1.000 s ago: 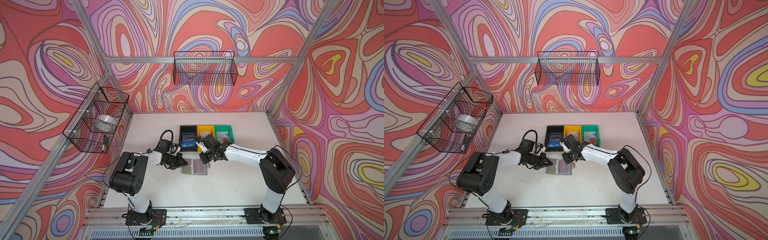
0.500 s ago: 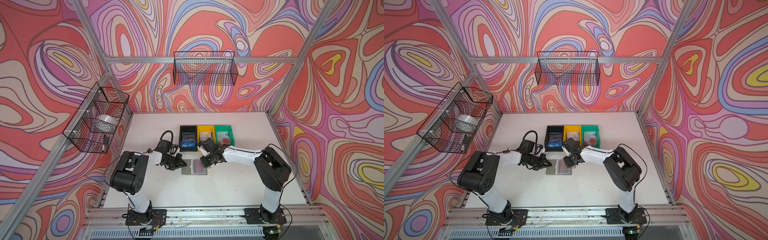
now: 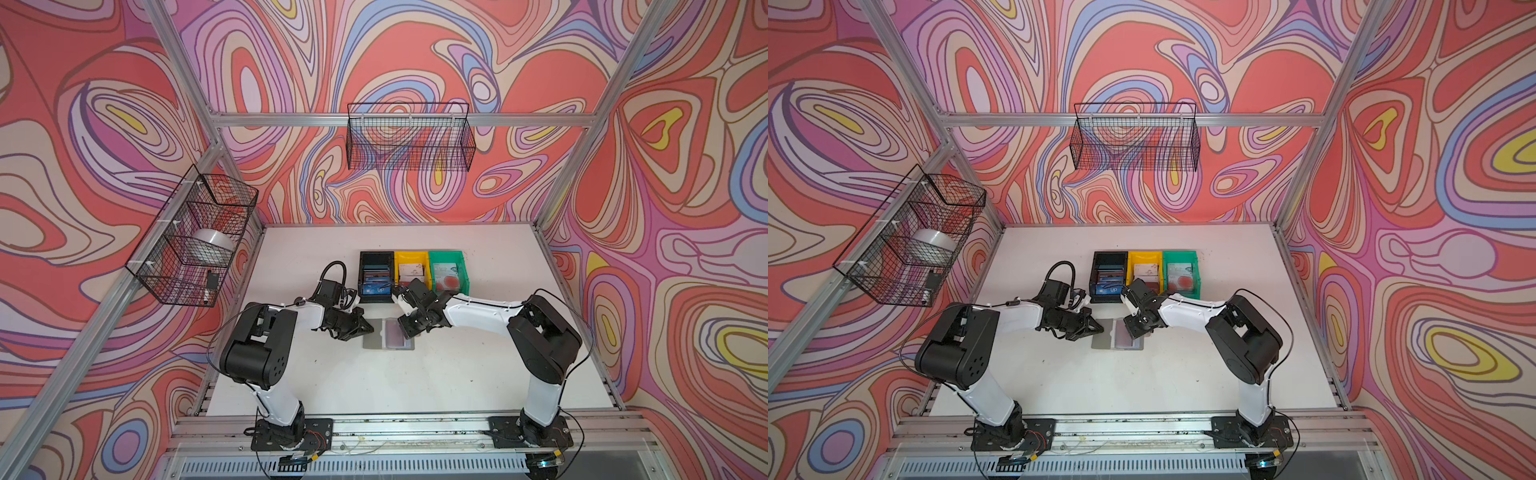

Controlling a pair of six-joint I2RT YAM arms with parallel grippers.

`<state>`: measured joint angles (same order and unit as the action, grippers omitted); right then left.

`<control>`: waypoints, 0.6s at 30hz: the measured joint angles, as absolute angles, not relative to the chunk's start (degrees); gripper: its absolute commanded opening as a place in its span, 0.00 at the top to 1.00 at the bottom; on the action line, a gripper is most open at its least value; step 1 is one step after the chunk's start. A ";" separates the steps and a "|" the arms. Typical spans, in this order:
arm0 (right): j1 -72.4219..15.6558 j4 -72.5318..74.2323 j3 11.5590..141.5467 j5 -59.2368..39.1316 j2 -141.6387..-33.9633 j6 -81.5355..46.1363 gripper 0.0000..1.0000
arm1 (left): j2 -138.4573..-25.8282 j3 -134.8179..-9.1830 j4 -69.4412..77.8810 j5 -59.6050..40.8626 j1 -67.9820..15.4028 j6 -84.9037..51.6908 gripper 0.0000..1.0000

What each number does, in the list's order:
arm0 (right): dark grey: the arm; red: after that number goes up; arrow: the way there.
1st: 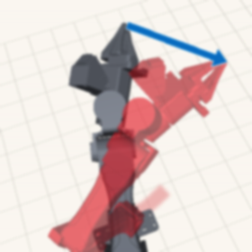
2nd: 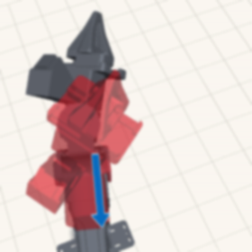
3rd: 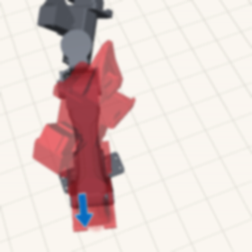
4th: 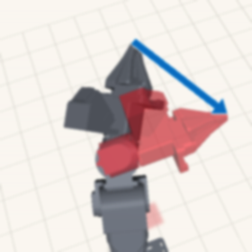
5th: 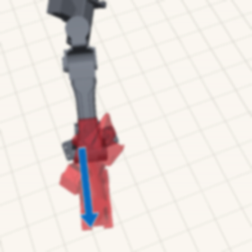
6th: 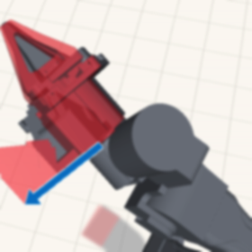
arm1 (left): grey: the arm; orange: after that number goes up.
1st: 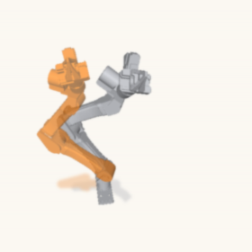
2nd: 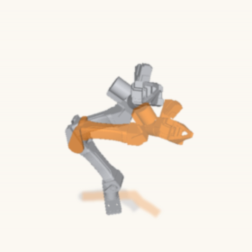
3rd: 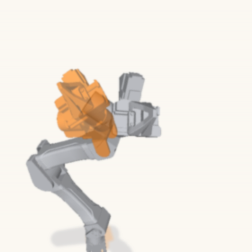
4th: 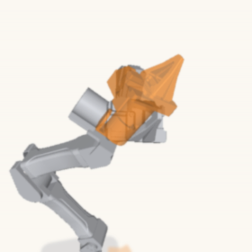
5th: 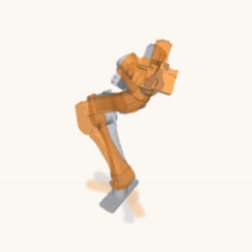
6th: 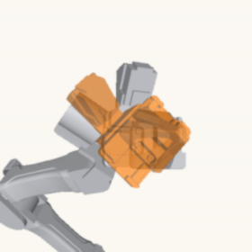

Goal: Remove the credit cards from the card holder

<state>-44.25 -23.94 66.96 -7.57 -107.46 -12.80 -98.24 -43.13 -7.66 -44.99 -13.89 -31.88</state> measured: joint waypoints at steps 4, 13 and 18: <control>-44.71 -23.81 67.53 -7.86 -107.81 -12.88 0.95 | -98.24 -43.13 -7.66 -44.97 -13.89 -31.88 1.00; -44.71 -24.05 68.75 -8.82 -108.88 -12.95 0.95 | -98.28 -43.13 -7.60 -45.01 -13.89 -31.88 1.00; -44.75 -23.73 71.09 -10.24 -110.91 -12.95 0.95 | -98.26 -43.11 -7.60 -45.06 -13.89 -31.88 1.00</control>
<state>-44.75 -23.73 71.09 -10.24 -110.91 -12.95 -98.26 -43.11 -7.60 -45.06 -13.89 -31.88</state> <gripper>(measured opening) 0.052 0.044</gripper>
